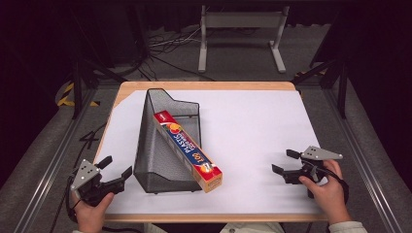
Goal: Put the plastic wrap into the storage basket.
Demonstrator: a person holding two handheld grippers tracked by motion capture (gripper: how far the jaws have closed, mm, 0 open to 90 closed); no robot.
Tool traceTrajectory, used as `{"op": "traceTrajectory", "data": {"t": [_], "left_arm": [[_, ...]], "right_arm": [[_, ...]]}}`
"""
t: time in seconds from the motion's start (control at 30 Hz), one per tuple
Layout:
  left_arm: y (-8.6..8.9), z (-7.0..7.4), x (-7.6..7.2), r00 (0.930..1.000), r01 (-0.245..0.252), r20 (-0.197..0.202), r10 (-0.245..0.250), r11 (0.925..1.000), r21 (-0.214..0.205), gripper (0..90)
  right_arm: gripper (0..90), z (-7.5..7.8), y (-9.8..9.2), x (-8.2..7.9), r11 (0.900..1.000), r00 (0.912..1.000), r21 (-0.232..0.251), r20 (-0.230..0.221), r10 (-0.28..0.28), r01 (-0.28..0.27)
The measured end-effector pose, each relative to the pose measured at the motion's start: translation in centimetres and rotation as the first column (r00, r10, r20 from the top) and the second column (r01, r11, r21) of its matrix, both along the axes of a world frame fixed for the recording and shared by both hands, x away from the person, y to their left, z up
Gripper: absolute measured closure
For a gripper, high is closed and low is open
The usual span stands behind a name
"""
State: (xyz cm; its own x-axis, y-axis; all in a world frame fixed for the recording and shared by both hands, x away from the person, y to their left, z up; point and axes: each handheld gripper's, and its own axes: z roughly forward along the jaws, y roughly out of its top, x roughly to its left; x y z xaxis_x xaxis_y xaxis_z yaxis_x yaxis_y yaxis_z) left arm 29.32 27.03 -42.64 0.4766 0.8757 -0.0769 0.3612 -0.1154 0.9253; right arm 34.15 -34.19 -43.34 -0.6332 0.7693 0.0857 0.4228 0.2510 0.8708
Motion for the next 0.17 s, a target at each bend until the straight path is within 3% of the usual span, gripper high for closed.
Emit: {"op": "traceTrajectory", "data": {"t": [0.17], "left_arm": [[0.05, 0.01, 0.00, 1.0000, -0.001, 0.002, 0.001, 1.0000, 0.002, 18.1]], "right_arm": [[11.5, 0.06, 0.04, 0.02, 1.0000, 1.0000, 0.002, 0.006, -0.003, 0.003]]}}
